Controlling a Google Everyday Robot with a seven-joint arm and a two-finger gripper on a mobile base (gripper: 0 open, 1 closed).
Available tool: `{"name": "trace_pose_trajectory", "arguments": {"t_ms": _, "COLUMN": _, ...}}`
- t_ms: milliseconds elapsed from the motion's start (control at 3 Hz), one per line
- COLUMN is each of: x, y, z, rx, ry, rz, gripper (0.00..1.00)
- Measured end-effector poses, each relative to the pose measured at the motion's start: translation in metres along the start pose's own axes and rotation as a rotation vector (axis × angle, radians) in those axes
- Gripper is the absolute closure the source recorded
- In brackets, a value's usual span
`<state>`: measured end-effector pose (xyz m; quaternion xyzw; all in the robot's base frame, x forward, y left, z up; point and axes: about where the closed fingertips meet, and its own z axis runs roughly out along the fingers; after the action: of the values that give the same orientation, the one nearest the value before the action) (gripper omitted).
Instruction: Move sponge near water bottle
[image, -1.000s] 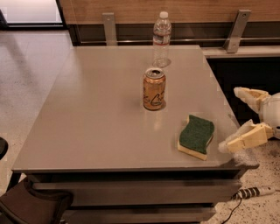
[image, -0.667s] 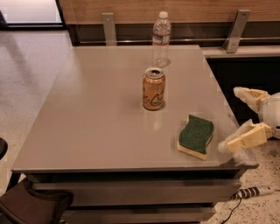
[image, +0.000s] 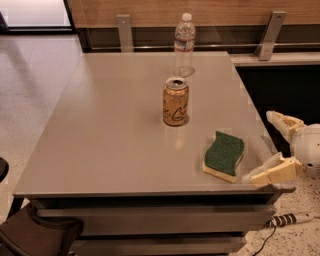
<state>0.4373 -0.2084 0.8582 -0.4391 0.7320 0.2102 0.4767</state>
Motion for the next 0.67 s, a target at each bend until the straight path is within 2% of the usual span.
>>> {"name": "trace_pose_trajectory", "arguments": {"t_ms": 667, "x": 0.0048, "y": 0.0061, "z": 0.0073, "rx": 0.000, "ry": -0.101, "rz": 0.015, "gripper": 0.00}}
